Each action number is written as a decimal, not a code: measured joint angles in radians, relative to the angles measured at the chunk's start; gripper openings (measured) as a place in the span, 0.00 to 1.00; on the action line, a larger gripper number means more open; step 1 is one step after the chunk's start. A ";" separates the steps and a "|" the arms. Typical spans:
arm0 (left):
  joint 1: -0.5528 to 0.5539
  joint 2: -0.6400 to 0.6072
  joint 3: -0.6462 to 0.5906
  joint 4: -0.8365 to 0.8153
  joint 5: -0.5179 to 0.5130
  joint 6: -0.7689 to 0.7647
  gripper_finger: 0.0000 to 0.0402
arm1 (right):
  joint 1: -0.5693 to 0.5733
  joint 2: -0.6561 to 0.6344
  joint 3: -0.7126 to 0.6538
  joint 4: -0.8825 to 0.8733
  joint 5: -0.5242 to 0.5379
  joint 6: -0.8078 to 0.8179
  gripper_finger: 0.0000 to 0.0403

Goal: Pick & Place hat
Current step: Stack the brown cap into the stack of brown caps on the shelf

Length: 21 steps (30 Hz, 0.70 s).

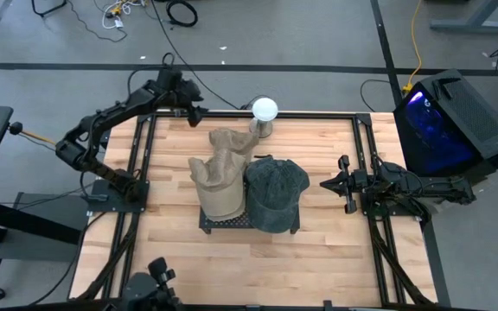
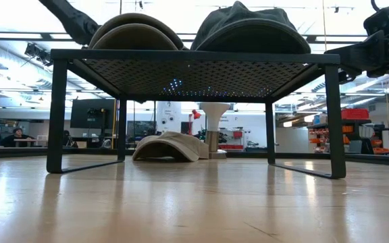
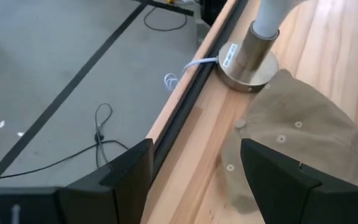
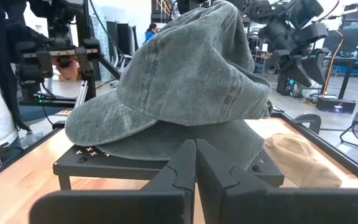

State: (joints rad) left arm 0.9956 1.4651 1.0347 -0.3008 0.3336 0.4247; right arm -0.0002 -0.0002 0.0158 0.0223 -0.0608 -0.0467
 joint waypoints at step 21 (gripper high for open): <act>0.057 0.011 -0.076 0.071 0.013 -0.123 0.62 | 0.000 0.000 0.000 0.000 0.000 0.000 0.04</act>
State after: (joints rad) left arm 1.0531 1.4763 0.9592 -0.2299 0.3464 0.3018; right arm -0.0002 -0.0002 0.0158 0.0223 -0.0608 -0.0467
